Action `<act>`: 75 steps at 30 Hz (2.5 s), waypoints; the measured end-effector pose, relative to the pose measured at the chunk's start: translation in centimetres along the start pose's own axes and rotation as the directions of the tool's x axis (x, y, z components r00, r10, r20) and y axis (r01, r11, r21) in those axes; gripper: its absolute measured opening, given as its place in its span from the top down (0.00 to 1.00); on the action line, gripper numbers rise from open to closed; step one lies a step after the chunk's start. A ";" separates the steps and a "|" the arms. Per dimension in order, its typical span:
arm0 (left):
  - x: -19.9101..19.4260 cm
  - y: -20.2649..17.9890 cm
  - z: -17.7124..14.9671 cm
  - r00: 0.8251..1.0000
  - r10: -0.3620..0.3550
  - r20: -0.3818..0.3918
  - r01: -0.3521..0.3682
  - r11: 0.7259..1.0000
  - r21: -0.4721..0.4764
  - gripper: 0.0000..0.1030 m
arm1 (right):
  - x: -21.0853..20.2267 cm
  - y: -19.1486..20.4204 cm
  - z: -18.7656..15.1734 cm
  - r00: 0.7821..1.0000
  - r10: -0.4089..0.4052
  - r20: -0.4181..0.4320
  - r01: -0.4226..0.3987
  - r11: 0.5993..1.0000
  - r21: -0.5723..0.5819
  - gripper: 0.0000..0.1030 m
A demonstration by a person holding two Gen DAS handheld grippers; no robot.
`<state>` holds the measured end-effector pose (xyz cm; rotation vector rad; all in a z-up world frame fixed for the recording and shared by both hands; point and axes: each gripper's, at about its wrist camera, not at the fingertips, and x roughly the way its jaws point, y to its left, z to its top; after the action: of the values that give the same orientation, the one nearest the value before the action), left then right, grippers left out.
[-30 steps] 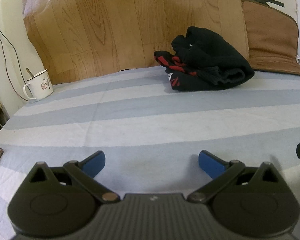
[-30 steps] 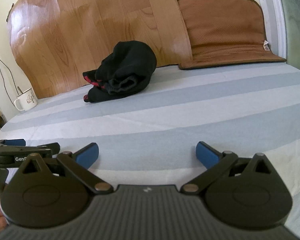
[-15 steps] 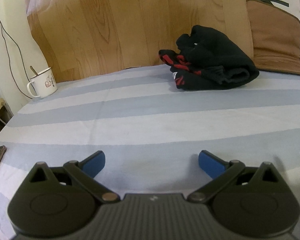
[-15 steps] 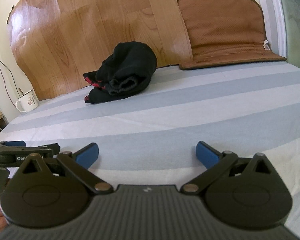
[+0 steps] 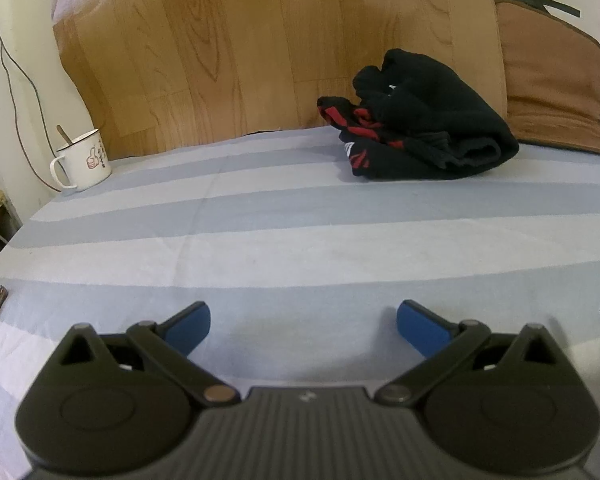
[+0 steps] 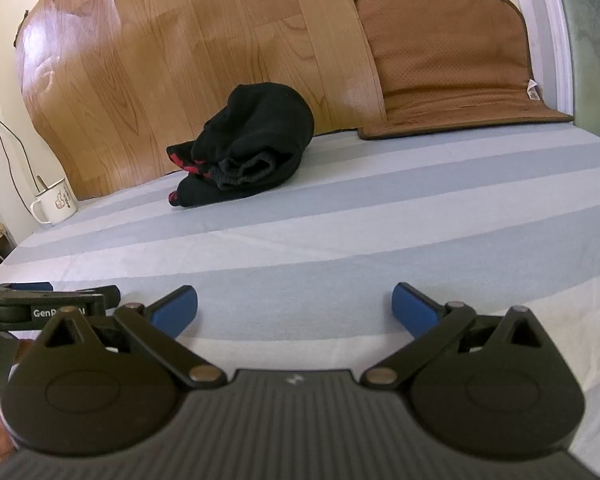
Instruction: Fold small clothes
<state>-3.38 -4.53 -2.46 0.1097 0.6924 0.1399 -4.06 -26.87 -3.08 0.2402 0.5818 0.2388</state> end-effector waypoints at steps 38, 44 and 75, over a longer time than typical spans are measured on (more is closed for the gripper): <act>-1.5 0.6 -0.4 0.996 0.081 0.032 -0.082 0.997 0.007 0.00 | -0.7 -1.3 0.0 0.998 0.040 0.045 -0.044 0.996 0.082 0.00; -2.0 0.8 -0.1 0.994 0.097 0.046 -0.098 0.995 0.016 0.00 | -0.7 -1.3 0.0 0.998 0.044 0.045 -0.048 0.995 0.089 0.00; -3.4 0.5 0.5 0.991 0.105 0.087 -0.110 0.992 0.057 0.00 | -0.6 -2.0 0.0 0.997 0.062 0.049 -0.067 0.992 0.111 0.00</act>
<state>-5.68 -4.58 0.09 0.2107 0.6072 0.2161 -4.25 -28.89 -3.35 0.3726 0.5439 0.2629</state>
